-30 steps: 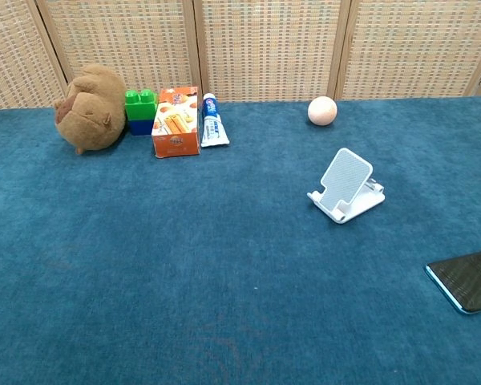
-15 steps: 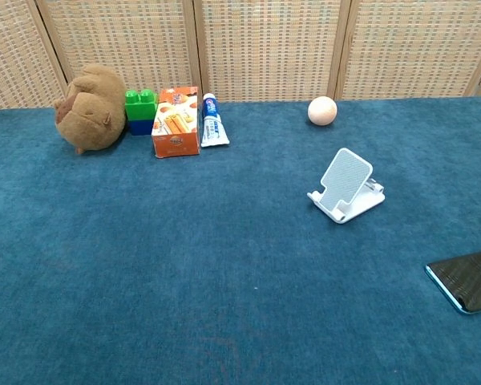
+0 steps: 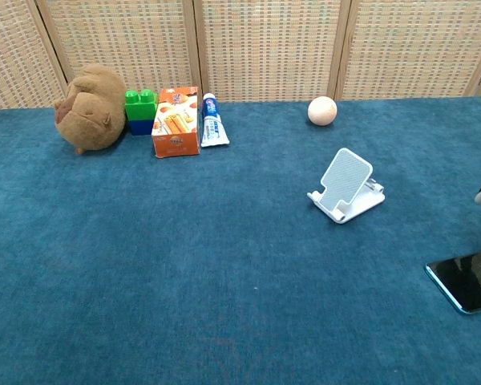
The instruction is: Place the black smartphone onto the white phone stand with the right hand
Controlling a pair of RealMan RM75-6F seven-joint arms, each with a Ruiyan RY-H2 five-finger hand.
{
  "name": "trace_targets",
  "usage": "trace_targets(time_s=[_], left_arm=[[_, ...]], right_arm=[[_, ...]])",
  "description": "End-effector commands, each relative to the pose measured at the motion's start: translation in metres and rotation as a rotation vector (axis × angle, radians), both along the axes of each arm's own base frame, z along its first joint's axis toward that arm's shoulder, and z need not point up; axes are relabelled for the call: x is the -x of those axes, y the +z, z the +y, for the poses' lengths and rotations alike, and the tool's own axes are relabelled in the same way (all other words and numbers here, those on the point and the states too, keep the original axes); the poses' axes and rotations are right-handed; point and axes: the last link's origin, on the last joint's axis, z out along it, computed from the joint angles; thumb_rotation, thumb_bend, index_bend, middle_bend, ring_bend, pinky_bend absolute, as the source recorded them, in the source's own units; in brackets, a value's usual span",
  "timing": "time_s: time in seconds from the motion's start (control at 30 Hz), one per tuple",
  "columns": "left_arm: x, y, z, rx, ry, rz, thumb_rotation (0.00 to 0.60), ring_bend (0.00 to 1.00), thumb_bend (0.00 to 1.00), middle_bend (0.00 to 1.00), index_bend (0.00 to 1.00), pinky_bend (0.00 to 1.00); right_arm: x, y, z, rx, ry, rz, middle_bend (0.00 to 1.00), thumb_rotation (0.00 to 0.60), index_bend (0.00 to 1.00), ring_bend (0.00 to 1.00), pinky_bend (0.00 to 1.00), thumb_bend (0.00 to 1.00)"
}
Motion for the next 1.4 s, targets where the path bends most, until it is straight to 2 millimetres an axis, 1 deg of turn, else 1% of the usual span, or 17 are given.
trace_targets(time_s=[0.03,0.17,0.37,0.63,0.8,1.03,1.1,1.23,1.37,1.4], left_arm=[[0.0,-0.001,0.001,0.003,0.004,0.003,0.6,0.0,0.0,0.0,0.0,0.0],[0.0,-0.003,0.003,0.007,0.009,0.009,0.6,0.0,0.0,0.0,0.0,0.0],[-0.001,-0.005,0.004,0.01,0.014,0.016,0.6,0.0,0.0,0.0,0.0,0.0],[0.0,-0.007,0.005,0.012,0.019,0.02,0.6,0.0,0.0,0.0,0.0,0.0],[0.0,-0.006,0.006,0.01,0.022,0.019,0.6,0.0,0.0,0.0,0.0,0.0],[0.0,-0.007,0.007,0.014,0.026,0.022,0.6,0.0,0.0,0.0,0.0,0.0],[0.0,-0.007,0.007,0.014,0.026,0.023,0.6,0.0,0.0,0.0,0.0,0.0],[0.0,-0.007,0.007,0.013,0.026,0.022,0.6,0.0,0.0,0.0,0.0,0.0],[0.0,-0.008,0.007,0.016,0.027,0.024,0.6,0.0,0.0,0.0,0.0,0.0],[0.0,-0.008,0.007,0.016,0.027,0.024,0.6,0.0,0.0,0.0,0.0,0.0]], right_arm=[[0.002,-0.01,0.001,-0.032,0.035,0.032,0.17,0.6,0.18,0.09,0.2,0.16],[0.004,-0.016,0.004,-0.048,0.058,0.032,0.2,0.6,0.19,0.13,0.25,0.16],[0.004,-0.021,0.006,-0.059,0.089,0.009,0.22,0.6,0.21,0.16,0.25,0.2],[0.005,-0.036,0.004,-0.078,0.119,0.0,0.23,0.6,0.22,0.18,0.27,0.21],[0.007,-0.041,0.004,-0.083,0.117,-0.001,0.24,0.6,0.23,0.18,0.27,0.21],[0.014,-0.044,0.003,-0.089,0.111,0.011,0.25,0.6,0.24,0.2,0.27,0.25],[0.015,-0.045,0.004,-0.094,0.106,0.012,0.27,0.6,0.26,0.21,0.27,0.28],[0.015,-0.048,0.005,-0.104,0.103,-0.001,0.31,0.6,0.31,0.26,0.29,0.41],[0.014,-0.048,0.005,-0.106,0.106,-0.012,0.43,0.6,0.39,0.37,0.36,0.54],[0.014,-0.048,0.006,-0.106,0.107,-0.017,0.45,0.6,0.4,0.39,0.37,0.55]])
